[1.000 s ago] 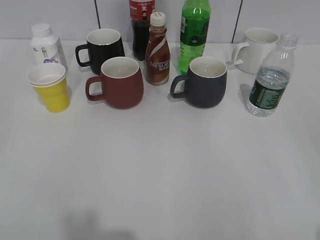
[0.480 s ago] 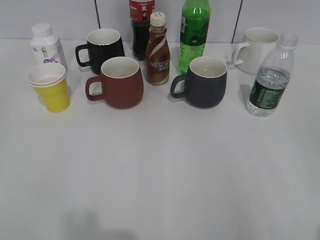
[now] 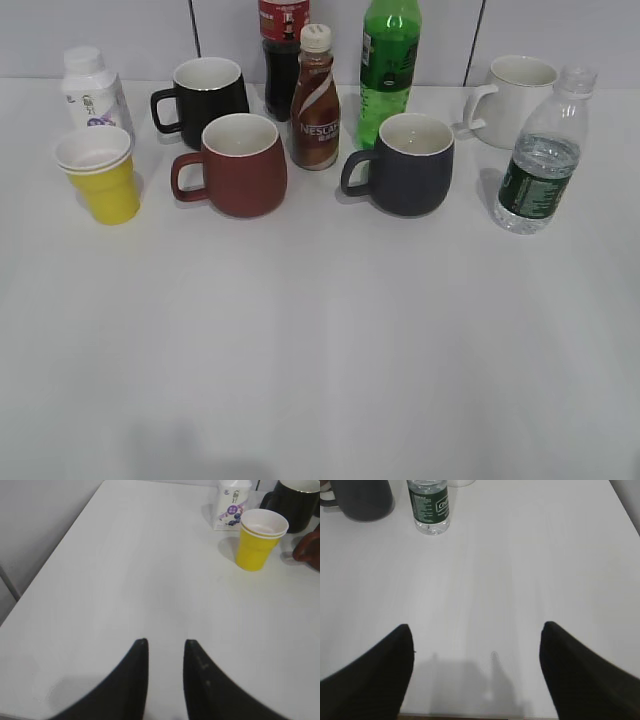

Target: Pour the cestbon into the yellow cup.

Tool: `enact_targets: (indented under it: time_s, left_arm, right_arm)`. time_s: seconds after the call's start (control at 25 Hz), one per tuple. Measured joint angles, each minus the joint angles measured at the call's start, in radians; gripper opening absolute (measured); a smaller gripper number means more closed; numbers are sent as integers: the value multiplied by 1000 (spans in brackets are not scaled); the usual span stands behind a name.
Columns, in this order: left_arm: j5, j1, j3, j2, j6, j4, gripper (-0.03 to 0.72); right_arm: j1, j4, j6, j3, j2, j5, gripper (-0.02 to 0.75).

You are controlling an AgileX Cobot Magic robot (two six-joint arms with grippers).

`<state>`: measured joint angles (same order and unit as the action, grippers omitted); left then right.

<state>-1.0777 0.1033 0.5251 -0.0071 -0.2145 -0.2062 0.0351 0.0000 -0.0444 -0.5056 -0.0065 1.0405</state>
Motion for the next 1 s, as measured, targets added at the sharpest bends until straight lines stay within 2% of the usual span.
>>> enact_targets:
  time_s: [0.64,0.8,1.0]
  left_arm:
    - [1,0,0,0,0,27,184]
    - [60,0,15,0,0,34,187]
    - [284,0,7,55,0,59,195]
  right_arm:
    - [0,0,0,-6,11,-8,587]
    - [0,34,0,-23,37,-133,587]
    - [0,60,0,-7,106,-306,587]
